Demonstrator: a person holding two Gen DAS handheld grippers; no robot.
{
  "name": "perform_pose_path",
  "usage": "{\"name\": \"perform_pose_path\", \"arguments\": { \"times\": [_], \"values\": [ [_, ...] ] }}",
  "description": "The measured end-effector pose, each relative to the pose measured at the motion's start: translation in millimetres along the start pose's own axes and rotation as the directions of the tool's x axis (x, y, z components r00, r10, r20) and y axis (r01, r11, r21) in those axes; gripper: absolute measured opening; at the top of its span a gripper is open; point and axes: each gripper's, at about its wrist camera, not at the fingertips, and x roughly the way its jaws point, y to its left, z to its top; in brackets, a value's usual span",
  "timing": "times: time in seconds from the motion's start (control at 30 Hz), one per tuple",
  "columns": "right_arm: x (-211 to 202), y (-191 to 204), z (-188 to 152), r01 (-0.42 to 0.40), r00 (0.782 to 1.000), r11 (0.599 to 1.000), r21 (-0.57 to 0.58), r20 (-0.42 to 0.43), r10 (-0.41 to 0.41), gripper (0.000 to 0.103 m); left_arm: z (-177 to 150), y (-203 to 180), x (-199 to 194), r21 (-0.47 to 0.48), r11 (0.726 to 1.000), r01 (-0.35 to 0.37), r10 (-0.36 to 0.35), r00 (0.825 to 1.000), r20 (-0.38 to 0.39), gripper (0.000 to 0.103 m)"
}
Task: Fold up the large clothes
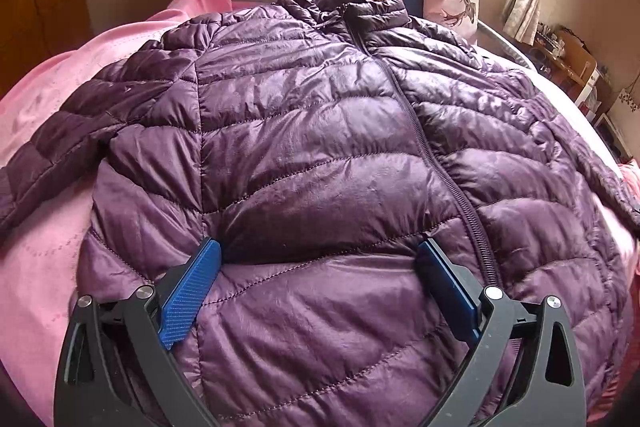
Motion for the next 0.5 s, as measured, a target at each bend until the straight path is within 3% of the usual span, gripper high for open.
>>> {"name": "perform_pose_path", "arguments": {
  "times": [0.13,0.23,0.33,0.5],
  "values": [
    [-31,20,-14,0.058,0.996,0.993,-0.1,0.07,-0.051,0.067,14,14,-20,-0.055,0.998,0.025,-0.022,0.997,0.068,0.097],
    [-40,70,-38,-0.005,0.998,0.964,-0.264,0.058,0.021,0.068,28,27,-24,-0.097,0.995,0.035,-0.024,0.994,0.111,0.097],
    [-31,140,-74,-0.163,0.986,0.882,-0.442,-0.058,0.154,0.069,39,32,-17,-0.097,0.995,0.017,-0.005,0.993,0.116,0.097],
    [-1,250,-148,-0.38,0.925,0.708,-0.595,-0.258,0.28,0.068,45,31,-3,-0.081,0.997,0.012,-0.003,0.994,0.106,0.097]
  ]
}}
